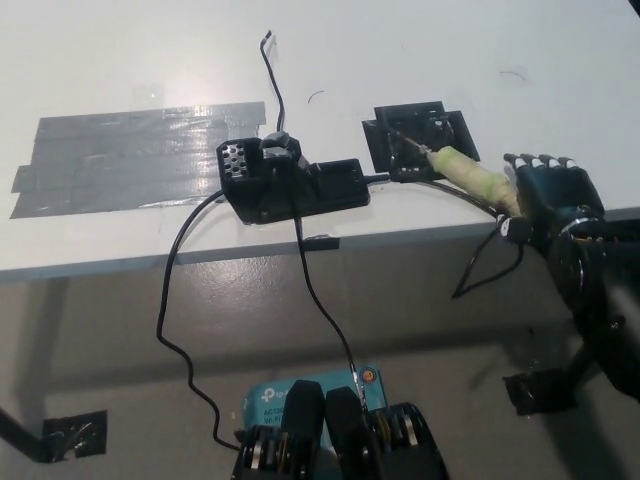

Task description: The robot uses its right hand to grab the soldering gun kept on the middle of the table and pulls it out of its base and keep it on the right side of the base

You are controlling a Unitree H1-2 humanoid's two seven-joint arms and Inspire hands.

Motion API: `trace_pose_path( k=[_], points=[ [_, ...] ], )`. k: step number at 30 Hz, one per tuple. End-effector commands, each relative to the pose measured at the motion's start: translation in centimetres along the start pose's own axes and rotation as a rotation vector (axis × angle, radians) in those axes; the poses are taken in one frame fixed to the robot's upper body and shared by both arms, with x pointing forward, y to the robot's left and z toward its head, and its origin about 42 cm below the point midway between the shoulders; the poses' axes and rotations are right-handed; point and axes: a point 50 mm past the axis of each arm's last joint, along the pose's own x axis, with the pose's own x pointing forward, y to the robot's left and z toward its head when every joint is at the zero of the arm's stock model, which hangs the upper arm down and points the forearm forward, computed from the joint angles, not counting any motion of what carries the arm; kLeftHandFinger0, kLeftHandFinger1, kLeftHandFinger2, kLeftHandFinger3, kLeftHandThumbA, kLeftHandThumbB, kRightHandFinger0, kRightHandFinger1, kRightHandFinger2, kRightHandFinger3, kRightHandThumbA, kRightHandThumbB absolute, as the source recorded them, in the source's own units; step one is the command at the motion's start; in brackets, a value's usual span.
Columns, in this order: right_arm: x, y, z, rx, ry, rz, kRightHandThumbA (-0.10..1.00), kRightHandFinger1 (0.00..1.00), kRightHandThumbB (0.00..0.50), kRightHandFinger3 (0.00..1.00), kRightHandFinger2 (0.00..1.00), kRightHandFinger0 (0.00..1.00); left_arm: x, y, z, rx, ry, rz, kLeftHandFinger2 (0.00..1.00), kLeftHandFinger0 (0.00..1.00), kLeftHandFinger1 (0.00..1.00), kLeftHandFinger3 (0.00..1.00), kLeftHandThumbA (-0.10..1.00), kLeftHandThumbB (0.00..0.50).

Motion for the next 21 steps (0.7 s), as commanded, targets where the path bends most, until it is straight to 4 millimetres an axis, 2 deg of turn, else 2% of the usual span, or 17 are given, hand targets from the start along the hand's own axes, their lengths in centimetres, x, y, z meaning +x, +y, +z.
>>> trace_pose_path(
  k=[1,4,5,9,12,15,16,17,19,21],
  points=[
    [-0.1,-2.6,-1.1,-0.063,0.018,-0.039,0.46,1.0,0.363,1.0,1.0,1.0,-0.5,0.5,0.2,0.01,0.001,-0.006,0.91,0.65,0.73,1.0,0.37,0.322],
    [-0.5,-3.1,-1.5,-0.074,0.014,-0.043,0.5,1.0,0.405,1.0,1.0,1.0,-0.6,0.5,0.3,0.017,0.0,-0.005,0.92,0.68,0.75,1.0,0.36,0.313],
    [-0.7,-3.7,-1.8,-0.071,0.007,-0.049,0.51,1.0,0.438,1.0,1.0,1.0,-0.6,0.5,0.2,0.011,0.001,0.0,0.92,0.67,0.74,1.0,0.35,0.316],
    [-1.1,-4.6,-2.0,-0.079,-0.028,-0.063,0.48,1.0,0.5,1.0,1.0,1.0,-0.7,0.5,-0.1,0.019,0.008,0.0,0.91,0.65,0.73,1.0,0.36,0.314],
    [-1.4,-6.6,-2.0,-0.066,-0.051,-0.096,0.5,1.0,0.5,1.0,1.0,1.0,-0.8,0.7,-0.4,0.014,0.019,0.007,0.92,0.68,0.74,1.0,0.36,0.319],
    [-2.1,-9.1,-2.9,-0.05,-0.052,-0.146,0.59,1.0,0.486,1.0,1.0,1.0,-0.8,0.8,-0.5,0.017,0.02,0.003,0.93,0.67,0.74,1.0,0.36,0.318],
    [-2.2,-9.2,-2.9,-0.048,-0.052,-0.146,0.59,1.0,0.487,1.0,1.0,1.0,-0.8,0.8,-0.5,0.016,0.021,0.003,0.93,0.67,0.74,1.0,0.36,0.319],
    [-3.3,-12.5,-4.8,0.081,-0.074,-0.212,0.58,1.0,0.469,1.0,1.0,1.0,-0.9,0.9,-0.7,0.012,0.022,0.01,0.93,0.66,0.74,1.0,0.36,0.319],
    [-4.2,-14.4,-6.1,0.149,-0.078,-0.254,0.64,1.0,0.433,1.0,1.0,1.0,-1.1,0.9,-0.8,0.01,0.023,0.011,0.92,0.65,0.73,1.0,0.36,0.32],
    [-4.7,-15.6,-6.7,0.186,-0.055,-0.267,0.71,1.0,0.424,1.0,1.0,1.0,-1.1,0.9,-0.9,0.001,0.021,0.012,0.92,0.64,0.73,1.0,0.35,0.32]
  ],
)
